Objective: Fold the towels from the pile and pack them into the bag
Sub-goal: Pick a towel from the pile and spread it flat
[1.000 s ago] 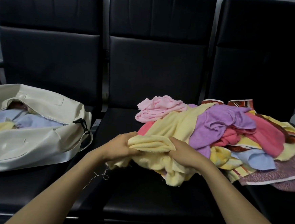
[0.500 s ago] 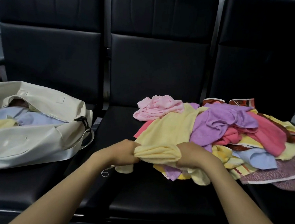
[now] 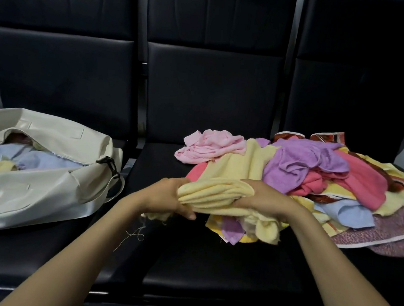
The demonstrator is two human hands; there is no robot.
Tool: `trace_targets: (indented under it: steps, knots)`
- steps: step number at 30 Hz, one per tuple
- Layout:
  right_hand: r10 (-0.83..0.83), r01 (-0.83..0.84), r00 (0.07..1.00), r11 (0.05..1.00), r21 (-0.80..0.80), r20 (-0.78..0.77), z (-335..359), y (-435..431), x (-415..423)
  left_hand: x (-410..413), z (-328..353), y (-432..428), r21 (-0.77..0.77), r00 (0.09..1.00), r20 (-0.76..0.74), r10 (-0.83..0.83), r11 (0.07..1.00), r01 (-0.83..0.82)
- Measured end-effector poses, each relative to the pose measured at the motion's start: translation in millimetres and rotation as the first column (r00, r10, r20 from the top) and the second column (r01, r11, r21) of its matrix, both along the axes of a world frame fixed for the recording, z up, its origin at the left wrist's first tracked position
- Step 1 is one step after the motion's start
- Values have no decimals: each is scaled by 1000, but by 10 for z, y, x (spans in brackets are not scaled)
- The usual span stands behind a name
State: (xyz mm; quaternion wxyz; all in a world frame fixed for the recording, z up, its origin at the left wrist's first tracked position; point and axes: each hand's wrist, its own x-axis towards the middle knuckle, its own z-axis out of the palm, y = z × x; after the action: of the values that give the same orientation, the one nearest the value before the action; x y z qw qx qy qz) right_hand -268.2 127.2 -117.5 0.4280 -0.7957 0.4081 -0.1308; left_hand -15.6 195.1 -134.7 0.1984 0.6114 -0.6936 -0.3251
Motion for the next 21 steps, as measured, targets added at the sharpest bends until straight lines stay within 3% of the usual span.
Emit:
trace_targets:
  steps: [2, 4, 7, 9, 12, 16, 21]
  knots:
    - [135, -123, 987, 984, 127, -87, 65, 43, -1, 24, -29, -18, -8, 968, 251, -18, 1000, 20]
    - [252, -200, 947, 948, 246, -202, 43, 86, 26, -14, -92, -35, 11, 915, 398, -61, 998, 62]
    - [135, -196, 779, 980, -34, -612, -74, 67, 61, -61, -176, -67, -12, 900, 426, -93, 994, 108]
    - [-3, -181, 700, 967, -181, -714, -117, 27, 57, -94, -188, -56, -32, 947, 294, -127, 989, 142]
    - [-111, -115, 735, 952, -284, -669, -51, 38, 30, -176, -145, 18, -18, 989, 40, -140, 990, 141]
    - [-259, -20, 791, 895, -446, -555, 19, 55, -40, -227, -135, 43, 22, 976, -206, -72, 997, 79]
    - [-60, 10, 978, 971, -241, -201, -17, -26, -110, -271, 25, 98, -11, 869, -492, -64, 998, 67]
